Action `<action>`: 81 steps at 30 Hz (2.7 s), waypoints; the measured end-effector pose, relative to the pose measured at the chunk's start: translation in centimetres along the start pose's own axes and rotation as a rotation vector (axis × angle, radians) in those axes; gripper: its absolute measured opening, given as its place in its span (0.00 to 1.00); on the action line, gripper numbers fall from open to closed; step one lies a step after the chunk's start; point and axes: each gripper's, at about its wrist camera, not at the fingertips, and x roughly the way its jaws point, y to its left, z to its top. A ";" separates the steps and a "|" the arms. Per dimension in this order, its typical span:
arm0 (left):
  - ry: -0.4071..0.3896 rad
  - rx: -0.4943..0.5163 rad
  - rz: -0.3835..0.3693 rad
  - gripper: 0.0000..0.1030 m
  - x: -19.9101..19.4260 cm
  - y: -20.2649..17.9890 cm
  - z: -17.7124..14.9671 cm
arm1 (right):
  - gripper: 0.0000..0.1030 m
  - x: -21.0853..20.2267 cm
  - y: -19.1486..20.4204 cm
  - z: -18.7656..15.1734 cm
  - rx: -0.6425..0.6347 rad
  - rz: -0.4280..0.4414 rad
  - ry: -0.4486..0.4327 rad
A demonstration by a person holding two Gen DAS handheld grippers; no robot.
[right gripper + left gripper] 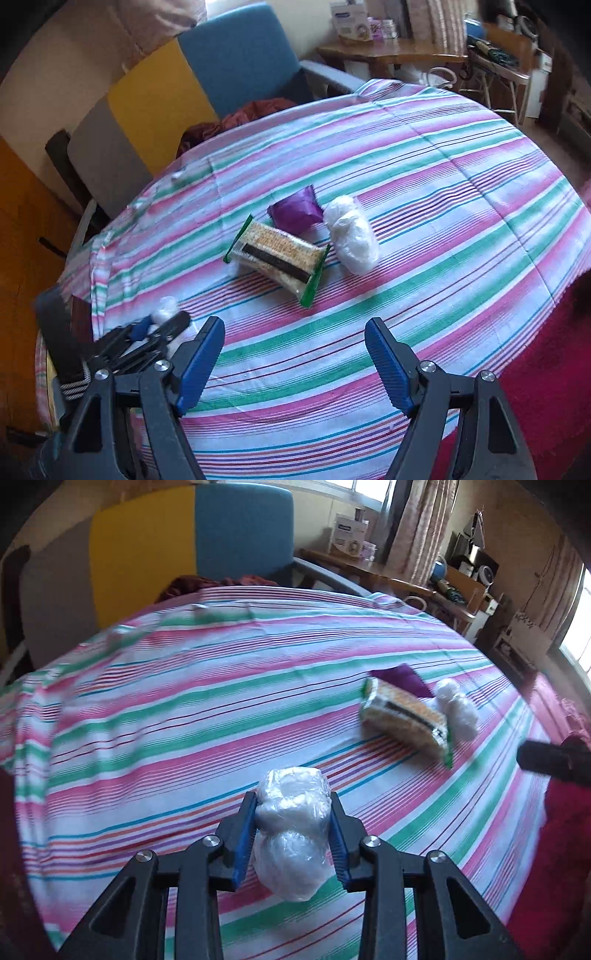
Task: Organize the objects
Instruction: 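Close the right gripper on the black-striped cracker packet while the left holds the bundle, then carry the white bundle into the gold tray and open the left gripper while the right holds the packet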
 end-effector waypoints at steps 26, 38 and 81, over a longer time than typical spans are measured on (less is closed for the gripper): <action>-0.074 -0.039 0.137 0.35 -6.9 4.6 -3.9 | 0.77 12.1 3.6 6.4 -0.257 -0.129 0.108; -0.091 -0.055 0.149 0.35 -8.3 5.2 -4.4 | 0.74 12.6 5.4 4.7 -0.332 -0.145 0.130; -0.212 -0.477 0.365 0.35 -21.7 19.5 -16.0 | 0.45 9.5 20.6 -8.5 -0.798 -0.123 -0.066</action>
